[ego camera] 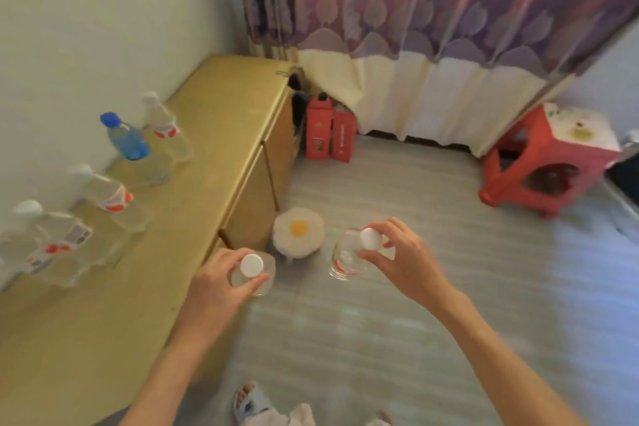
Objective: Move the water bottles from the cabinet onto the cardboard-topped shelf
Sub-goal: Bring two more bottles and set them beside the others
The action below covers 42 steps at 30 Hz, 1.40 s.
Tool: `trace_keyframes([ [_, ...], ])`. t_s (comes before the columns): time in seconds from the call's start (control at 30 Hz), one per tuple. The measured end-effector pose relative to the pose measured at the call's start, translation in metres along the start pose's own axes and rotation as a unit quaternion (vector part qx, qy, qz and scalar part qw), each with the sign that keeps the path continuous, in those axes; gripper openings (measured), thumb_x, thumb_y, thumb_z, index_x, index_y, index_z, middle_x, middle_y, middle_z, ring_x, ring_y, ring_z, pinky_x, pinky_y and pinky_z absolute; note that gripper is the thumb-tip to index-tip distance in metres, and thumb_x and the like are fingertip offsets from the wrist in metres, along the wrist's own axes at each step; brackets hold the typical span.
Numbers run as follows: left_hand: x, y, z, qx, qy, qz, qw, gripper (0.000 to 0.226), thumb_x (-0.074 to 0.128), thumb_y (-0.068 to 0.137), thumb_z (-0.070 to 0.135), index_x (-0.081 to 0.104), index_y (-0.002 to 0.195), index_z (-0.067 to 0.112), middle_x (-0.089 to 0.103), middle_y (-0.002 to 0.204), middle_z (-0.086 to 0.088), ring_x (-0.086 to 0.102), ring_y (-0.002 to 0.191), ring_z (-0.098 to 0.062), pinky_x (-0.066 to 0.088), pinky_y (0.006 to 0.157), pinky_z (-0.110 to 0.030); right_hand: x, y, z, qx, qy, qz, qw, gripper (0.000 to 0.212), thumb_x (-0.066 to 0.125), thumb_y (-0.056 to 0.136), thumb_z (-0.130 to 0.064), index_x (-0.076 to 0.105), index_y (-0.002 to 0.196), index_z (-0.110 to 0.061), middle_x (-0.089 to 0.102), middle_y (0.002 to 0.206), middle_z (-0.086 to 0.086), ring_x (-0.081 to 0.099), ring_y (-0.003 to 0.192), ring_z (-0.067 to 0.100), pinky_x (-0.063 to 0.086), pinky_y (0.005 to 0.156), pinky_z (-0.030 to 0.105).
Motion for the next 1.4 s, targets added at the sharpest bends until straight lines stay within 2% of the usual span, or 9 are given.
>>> trace_keyframes([
  [0.1,0.07,0.007,0.08,0.068,-0.02,-0.042,0.997,0.035,0.081,0.063,0.016,0.067,0.095,0.012,0.063,0.087,0.0,0.059,0.074,-0.012,0.041,0.068,-0.01,-0.079,-0.057,0.071,0.056,0.002,0.073,0.996,0.042,0.059,0.07,-0.048,0.063,0.093,-0.013,0.061,0.091,-0.002,0.058,0.077,0.018,0.053,0.064,0.042],
  [0.27,0.193,0.003,0.216,0.168,-0.075,-0.126,0.975,0.036,0.079,0.061,0.018,0.068,0.093,0.005,0.065,0.087,-0.007,0.063,0.071,-0.017,0.045,0.069,-0.004,-0.194,-0.153,0.166,0.155,-0.032,0.185,0.97,0.044,0.057,0.069,-0.052,0.061,0.093,-0.016,0.054,0.091,-0.01,0.051,0.082,0.007,0.048,0.069,0.031],
  [0.53,0.387,-0.024,0.435,0.319,-0.169,-0.296,0.884,0.031,0.074,0.063,0.027,0.066,0.09,0.015,0.06,0.081,0.006,0.059,0.074,-0.008,0.048,0.069,-0.008,-0.334,-0.298,0.296,0.315,-0.016,0.361,0.878,0.036,0.057,0.067,-0.054,0.056,0.091,-0.027,0.052,0.088,-0.019,0.049,0.082,-0.001,0.041,0.073,0.016],
  [0.67,0.485,-0.032,0.523,0.347,-0.2,-0.36,0.842,0.032,0.073,0.062,0.034,0.065,0.091,0.023,0.061,0.082,0.016,0.061,0.073,-0.007,0.052,0.068,-0.018,-0.385,-0.344,0.362,0.363,0.011,0.425,0.829,0.026,0.058,0.066,-0.053,0.053,0.088,-0.039,0.057,0.091,-0.015,0.054,0.083,0.005,0.044,0.073,0.019],
  [0.77,0.562,-0.036,0.589,0.363,-0.204,-0.403,0.815,0.033,0.077,0.061,0.05,0.064,0.089,0.036,0.058,0.093,0.018,0.063,0.069,-0.01,0.055,0.066,-0.034,-0.431,-0.372,0.412,0.395,0.008,0.462,0.794,0.024,0.058,0.067,-0.054,0.052,0.087,-0.042,0.059,0.091,-0.013,0.056,0.083,0.011,0.047,0.074,0.026],
  [0.87,0.625,-0.046,0.657,0.402,-0.196,-0.432,0.783,0.044,0.064,0.059,0.06,0.057,0.097,0.041,0.056,0.094,0.024,0.062,0.069,-0.007,0.053,0.065,-0.035,-0.479,-0.397,0.455,0.422,-0.006,0.488,0.764,0.026,0.058,0.067,-0.053,0.053,0.088,-0.039,0.058,0.092,-0.012,0.055,0.082,0.013,0.047,0.074,0.028],
  [1.07,0.729,-0.078,0.789,0.45,-0.175,-0.489,0.727,0.043,0.061,0.057,0.06,0.058,0.096,0.041,0.053,0.099,0.027,0.059,0.076,-0.003,0.053,0.071,-0.037,-0.571,-0.455,0.53,0.462,-0.042,0.533,0.708,0.026,0.065,0.074,-0.036,0.059,0.096,-0.024,0.056,0.096,-0.01,0.054,0.086,0.011,0.045,0.074,0.021],
  [1.27,0.84,-0.118,0.898,0.45,-0.168,-0.53,0.699,0.033,0.079,0.064,0.031,0.066,0.094,0.029,0.061,0.091,0.02,0.064,0.079,-0.009,0.054,0.073,-0.042,-0.657,-0.516,0.626,0.479,-0.065,0.553,0.678,0.022,0.067,0.074,-0.034,0.057,0.092,-0.026,0.056,0.093,-0.014,0.053,0.084,0.008,0.044,0.073,0.02],
  [1.4,0.914,-0.154,0.979,0.455,-0.168,-0.549,0.681,0.033,0.077,0.062,0.049,0.063,0.089,0.037,0.062,0.088,0.02,0.064,0.076,-0.007,0.055,0.071,-0.038,-0.726,-0.567,0.697,0.478,-0.07,0.563,0.671,0.024,0.066,0.071,-0.043,0.054,0.088,-0.031,0.055,0.088,-0.016,0.052,0.079,0.007,0.044,0.07,0.023],
])
Point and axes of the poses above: each hand's wrist, its own y-axis towards the middle knuckle, its own x-axis out of the palm, z = x × y, the point moved 7 cm from there along y, towards the middle knuckle
